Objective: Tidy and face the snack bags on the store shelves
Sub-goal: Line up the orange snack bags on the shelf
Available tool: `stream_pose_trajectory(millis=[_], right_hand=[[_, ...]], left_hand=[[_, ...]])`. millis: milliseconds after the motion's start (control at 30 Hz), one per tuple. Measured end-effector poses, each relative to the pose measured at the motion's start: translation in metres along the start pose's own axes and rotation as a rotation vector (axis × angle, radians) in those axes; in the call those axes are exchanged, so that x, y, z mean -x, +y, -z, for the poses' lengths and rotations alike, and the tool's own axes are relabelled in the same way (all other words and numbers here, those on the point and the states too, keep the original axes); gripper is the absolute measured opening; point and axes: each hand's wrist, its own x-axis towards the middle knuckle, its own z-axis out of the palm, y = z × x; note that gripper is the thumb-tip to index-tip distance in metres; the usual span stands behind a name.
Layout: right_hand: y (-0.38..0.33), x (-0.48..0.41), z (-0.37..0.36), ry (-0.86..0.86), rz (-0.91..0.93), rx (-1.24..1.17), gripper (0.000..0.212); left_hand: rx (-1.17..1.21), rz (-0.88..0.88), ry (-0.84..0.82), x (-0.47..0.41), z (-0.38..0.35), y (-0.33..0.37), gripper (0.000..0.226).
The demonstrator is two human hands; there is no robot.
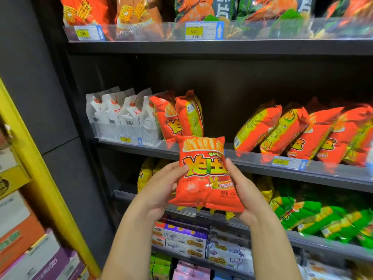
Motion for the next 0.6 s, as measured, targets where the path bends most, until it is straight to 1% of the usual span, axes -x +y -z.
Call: stream_pose_trajectory(millis=[133,200,267,367,433,500,600], right_hand=[[0.006,-0.005,0.008,-0.06,0.115,0.184,0.056],[0.009,-0.007,0.015,-0.085,0.17,0.229,0.059],[0.01,-0.008,0.018,-0.124,0.23,0.272,0.057],[0.013,-0.011,0.025,-0.157,0.287,0.328,0.06],[0.014,-0.013,0.029,-0.145,0.326,0.39,0.066],[0.014,-0.015,0.031,-0.118,0.353,0.472,0.063],[0.017,-0.017,0.03,-0.079,0.354,0.526,0.059]], left_hand=[[-0.074,-0.099,-0.014,0.004,0.004,-0.001,0.041],[-0.099,-0.127,-0.041,0.004,0.007,-0.003,0.048],[-0.143,-0.159,-0.061,0.004,0.013,-0.007,0.052],[-0.24,-0.227,-0.084,0.003,0.022,-0.012,0.057],[-0.298,-0.27,-0.088,0.002,0.026,-0.014,0.062],[-0.336,-0.312,-0.087,0.002,0.028,-0.014,0.065],[-0.351,-0.346,-0.085,0.0,0.03,-0.013,0.063]])
